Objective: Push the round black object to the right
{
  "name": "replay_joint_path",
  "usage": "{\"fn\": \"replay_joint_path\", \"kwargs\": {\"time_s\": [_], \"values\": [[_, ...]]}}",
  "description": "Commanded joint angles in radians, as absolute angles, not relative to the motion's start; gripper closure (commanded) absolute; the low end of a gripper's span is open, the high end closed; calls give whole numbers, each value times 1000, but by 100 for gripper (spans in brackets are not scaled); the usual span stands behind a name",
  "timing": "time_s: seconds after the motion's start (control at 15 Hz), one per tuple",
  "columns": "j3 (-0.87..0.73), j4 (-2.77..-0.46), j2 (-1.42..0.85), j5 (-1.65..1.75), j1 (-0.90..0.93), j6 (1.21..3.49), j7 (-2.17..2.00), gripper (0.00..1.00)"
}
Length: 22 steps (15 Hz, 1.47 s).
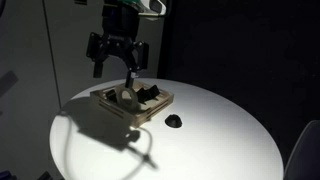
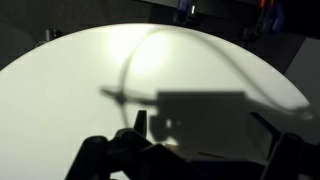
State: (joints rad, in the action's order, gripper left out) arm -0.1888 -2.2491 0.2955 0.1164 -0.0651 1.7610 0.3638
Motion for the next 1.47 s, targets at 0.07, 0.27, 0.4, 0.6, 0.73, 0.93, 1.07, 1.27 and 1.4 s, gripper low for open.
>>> {"fn": "replay_joint_path", "kwargs": {"time_s": [0.07,0.27,0.4,0.6,0.73,0.93,1.07,1.27,1.4], "values": [[-180,-2247,295,114,-74,1760,366,0],[-180,-2247,295,114,-74,1760,366,0],[-180,-2247,295,114,-74,1760,366,0],[-180,-2247,295,114,-74,1760,366,0],[-180,-2247,295,114,-74,1760,366,0],[-180,-2247,295,114,-74,1760,366,0],[-181,-2234,277,104,-69,1788,372,0],[-171,-2205,227,94,-61,1921,363,0],[-164,-2186,186,82,-59,2028,360,0]]}}
